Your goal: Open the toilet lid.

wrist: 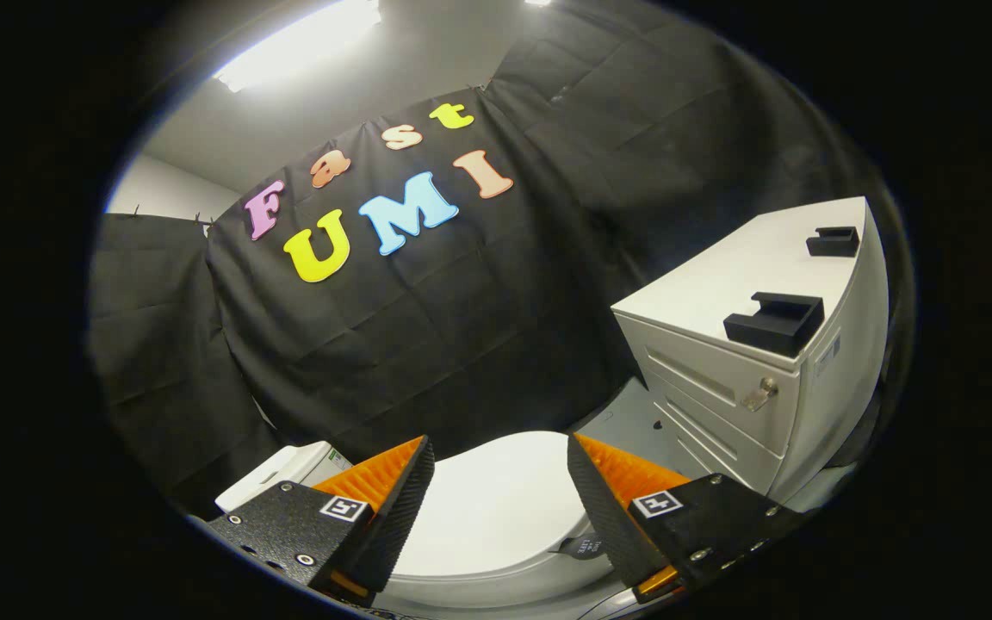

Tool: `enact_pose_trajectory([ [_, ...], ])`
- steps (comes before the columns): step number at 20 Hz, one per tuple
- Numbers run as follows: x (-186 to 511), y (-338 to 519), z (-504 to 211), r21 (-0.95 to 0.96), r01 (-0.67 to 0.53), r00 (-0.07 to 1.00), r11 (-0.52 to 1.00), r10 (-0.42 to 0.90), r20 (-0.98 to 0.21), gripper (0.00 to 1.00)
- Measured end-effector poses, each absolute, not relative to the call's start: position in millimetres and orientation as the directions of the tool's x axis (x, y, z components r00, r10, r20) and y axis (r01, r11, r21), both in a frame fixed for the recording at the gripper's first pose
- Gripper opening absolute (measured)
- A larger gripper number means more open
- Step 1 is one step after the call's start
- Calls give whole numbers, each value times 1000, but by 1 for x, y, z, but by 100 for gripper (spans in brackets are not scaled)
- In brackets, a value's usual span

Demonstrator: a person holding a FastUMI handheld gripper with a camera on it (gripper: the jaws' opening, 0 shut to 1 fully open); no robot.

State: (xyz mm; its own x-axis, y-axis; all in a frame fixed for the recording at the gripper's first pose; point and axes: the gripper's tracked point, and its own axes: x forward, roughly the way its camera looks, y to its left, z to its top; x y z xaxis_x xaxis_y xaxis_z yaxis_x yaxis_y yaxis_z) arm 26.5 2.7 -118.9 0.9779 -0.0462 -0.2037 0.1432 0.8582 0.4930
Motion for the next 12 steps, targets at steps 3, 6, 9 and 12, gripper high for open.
enact_pose_trajectory([
  [3,31,-1,-146,551,180,967,815,-44,-250,96],
  [6,31,-7,-171,618,238,952,749,-56,-299,96],
  [9,31,-7,-195,642,299,929,706,-62,-364,96],
  [12,42,-4,-209,666,344,909,662,-57,-412,96],
])
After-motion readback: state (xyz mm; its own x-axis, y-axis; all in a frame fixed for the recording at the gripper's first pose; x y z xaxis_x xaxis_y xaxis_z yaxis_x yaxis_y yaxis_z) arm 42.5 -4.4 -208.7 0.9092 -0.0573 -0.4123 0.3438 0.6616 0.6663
